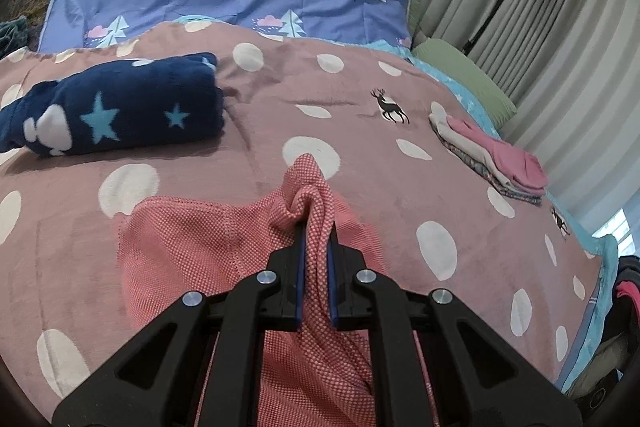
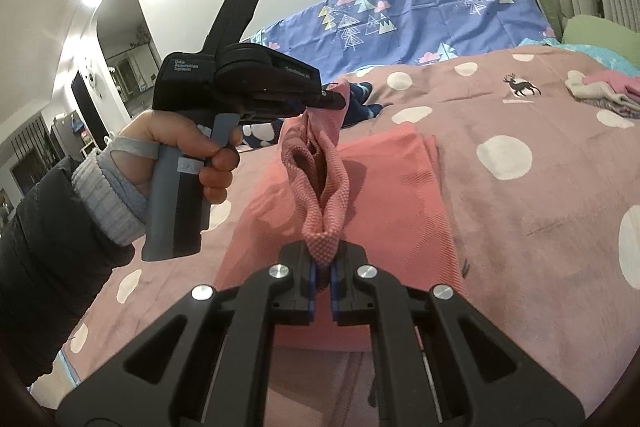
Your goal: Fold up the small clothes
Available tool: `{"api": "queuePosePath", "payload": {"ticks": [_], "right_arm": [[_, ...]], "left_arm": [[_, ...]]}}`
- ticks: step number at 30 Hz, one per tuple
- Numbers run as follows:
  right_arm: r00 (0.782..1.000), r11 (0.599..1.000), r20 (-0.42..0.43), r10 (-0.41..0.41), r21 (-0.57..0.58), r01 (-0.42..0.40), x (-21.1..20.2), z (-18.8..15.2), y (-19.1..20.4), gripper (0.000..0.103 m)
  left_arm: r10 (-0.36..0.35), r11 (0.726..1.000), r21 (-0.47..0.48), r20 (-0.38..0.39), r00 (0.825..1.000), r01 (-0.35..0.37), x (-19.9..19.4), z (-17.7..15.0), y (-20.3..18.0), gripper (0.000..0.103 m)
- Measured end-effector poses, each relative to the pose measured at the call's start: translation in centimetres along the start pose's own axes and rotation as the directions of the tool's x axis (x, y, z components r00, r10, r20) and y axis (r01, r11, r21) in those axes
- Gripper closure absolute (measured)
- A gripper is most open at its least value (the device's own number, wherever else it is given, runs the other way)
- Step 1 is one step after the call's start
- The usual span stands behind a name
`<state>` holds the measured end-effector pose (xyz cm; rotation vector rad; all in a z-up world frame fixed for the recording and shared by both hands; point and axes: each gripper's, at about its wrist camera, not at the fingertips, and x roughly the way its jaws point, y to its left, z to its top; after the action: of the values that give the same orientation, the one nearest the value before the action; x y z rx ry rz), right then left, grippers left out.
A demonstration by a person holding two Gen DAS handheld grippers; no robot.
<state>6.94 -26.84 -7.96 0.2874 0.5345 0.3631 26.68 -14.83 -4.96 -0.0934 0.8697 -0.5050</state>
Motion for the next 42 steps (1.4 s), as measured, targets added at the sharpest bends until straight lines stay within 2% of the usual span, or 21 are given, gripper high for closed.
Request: {"api": "queuePosePath", "payload": {"ticks": [11, 16, 17, 19, 21, 23, 25, 28, 33, 37, 39, 42], "right_arm": [[1.000, 0.995, 0.013, -0.002, 0.095, 0.001, -0.8, -1.2, -3.4, 0.098], [0.999, 0.987, -0.012, 0.034, 0.158, -0.032, -0.4, -1.9, -5.4, 0.098], [0.999, 0.983, -0.023, 0.044, 0.178, -0.039, -0.2, -2.1, -5.8, 0.098], [0.996, 0.965, -0.048, 0.081, 0.253, -0.066, 0.3, -2.4, -7.3, 0.098], [0.990, 0.940, -0.065, 0.122, 0.329, -0.094, 0.7, -2.8, -8.8, 0.098], [0.987, 0.926, -0.070, 0.147, 0.361, -0.113, 0.9, -2.9, -9.4, 0.098], [0.985, 0.923, -0.071, 0.156, 0.366, -0.120, 0.9, -3.0, -9.4, 0.098], [0.985, 0.925, -0.065, 0.157, 0.358, -0.124, 0.8, -3.0, -9.2, 0.098], [0.982, 0.914, -0.062, 0.180, 0.379, -0.144, 0.4, -3.2, -9.4, 0.097], [0.979, 0.905, -0.063, 0.196, 0.395, -0.156, 0.4, -3.4, -9.5, 0.098], [0.977, 0.900, -0.066, 0.204, 0.405, -0.160, 0.4, -3.4, -9.5, 0.098], [0.974, 0.898, -0.075, 0.212, 0.409, -0.163, 0.5, -3.3, -9.3, 0.097]], "left_arm": [[0.036, 0.997, 0.074, -0.063, 0.997, -0.032, 3.9, -0.1, -3.6, 0.095], [0.090, 0.987, 0.139, -0.091, 0.992, -0.077, 5.6, -0.7, -5.1, 0.092], [0.099, 0.986, 0.147, -0.099, 0.990, -0.084, 5.9, -0.9, -5.3, 0.088], [0.111, 0.984, 0.154, -0.104, 0.988, -0.094, 5.9, -1.3, -5.8, 0.058], [0.129, 0.976, 0.185, -0.066, 0.989, -0.115, 4.8, -1.7, -6.6, 0.046], [0.137, 0.960, 0.249, -0.015, 0.990, -0.129, 2.6, -2.5, -7.6, 0.039], [0.160, 0.938, 0.305, 0.046, 0.986, -0.166, -0.2, -4.1, -8.1, 0.032], [0.161, 0.921, 0.341, 0.100, 0.982, -0.186, -4.4, -7.5, -7.8, 0.024], [0.167, 0.917, 0.355, 0.076, 0.983, -0.183, -9.4, -15.8, -5.8, 0.024], [0.198, 0.912, 0.361, 0.022, 0.980, -0.193, -9.7, -20.8, -4.9, 0.024], [0.216, 0.921, 0.332, 0.000, 0.976, -0.204, -9.0, -21.8, -4.2, 0.024], [0.271, 0.919, 0.288, 0.027, 0.962, -0.267, -8.4, -22.0, -3.5, 0.024]]}}
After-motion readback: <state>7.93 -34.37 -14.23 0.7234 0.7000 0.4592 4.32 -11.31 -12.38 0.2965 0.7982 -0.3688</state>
